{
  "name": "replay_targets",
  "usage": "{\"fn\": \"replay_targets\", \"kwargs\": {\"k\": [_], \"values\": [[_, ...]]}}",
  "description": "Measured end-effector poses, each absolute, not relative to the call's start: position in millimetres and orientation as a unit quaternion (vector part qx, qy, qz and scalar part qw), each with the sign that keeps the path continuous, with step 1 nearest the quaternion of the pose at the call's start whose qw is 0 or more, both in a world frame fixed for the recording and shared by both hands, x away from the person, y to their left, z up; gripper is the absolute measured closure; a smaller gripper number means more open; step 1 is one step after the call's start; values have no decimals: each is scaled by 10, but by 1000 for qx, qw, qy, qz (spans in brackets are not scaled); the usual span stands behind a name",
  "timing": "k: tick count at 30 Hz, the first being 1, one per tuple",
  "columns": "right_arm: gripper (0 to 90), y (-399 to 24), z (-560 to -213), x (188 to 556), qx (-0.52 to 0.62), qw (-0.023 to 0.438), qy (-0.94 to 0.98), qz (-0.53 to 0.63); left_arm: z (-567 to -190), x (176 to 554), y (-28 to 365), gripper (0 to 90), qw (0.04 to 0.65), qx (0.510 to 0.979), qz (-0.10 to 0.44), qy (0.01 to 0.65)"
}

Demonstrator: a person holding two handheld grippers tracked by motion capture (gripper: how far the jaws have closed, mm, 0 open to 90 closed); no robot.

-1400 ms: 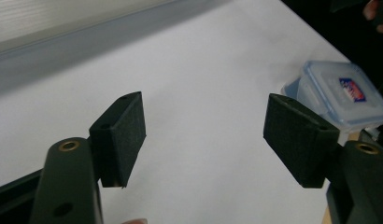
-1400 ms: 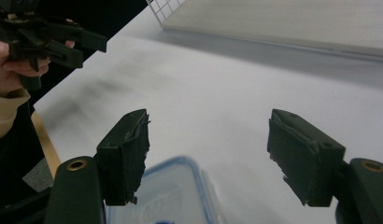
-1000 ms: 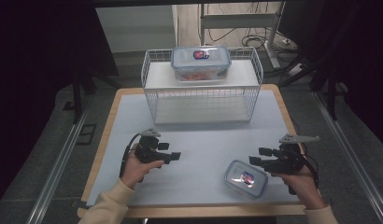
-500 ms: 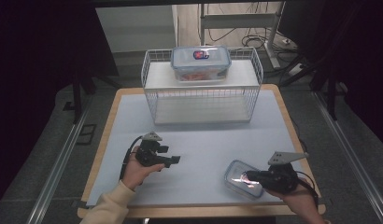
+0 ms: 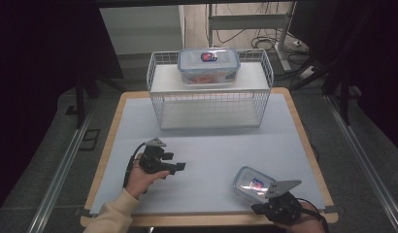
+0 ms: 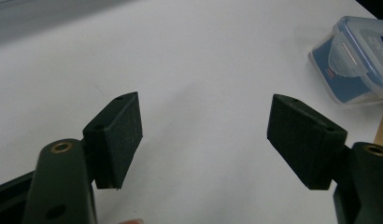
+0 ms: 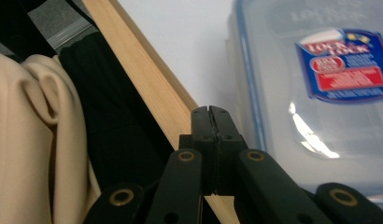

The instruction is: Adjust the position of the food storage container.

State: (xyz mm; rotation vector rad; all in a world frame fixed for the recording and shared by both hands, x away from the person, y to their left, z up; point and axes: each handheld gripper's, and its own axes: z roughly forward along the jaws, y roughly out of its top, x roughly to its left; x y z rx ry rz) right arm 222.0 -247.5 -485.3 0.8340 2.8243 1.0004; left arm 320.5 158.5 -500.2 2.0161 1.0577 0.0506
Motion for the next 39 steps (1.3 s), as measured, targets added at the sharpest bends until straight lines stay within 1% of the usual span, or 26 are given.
{"fn": "replay_targets", "kwargs": {"k": [4,13,17,27,31,34,37,39], "values": [[898,-2513,-4878,2236,267,13,909,319,-5014,3214,1596,261,418,803,19,424],[898,-2598,-4905,2359,278,45,907,313,-5021,3229,1616,261,421,800,11,428],[898,-2687,-4884,2460,293,46,897,327,-5028,3233,1607,261,420,800,11,428],[898,-2799,-4896,2606,309,69,889,330,-5041,3243,1613,261,418,800,12,430],[898,-2822,-4901,2627,311,66,887,334,-5041,3241,1611,261,417,801,13,430],[898,-2878,-4799,2603,309,69,881,352,-5037,3236,1610,261,418,800,13,430],[898,-3089,-4632,2614,335,96,860,373,-5039,3238,1611,261,418,800,13,431],[898,-3247,-4598,2642,359,108,847,376,-5041,3239,1607,261,418,800,12,431]]}}
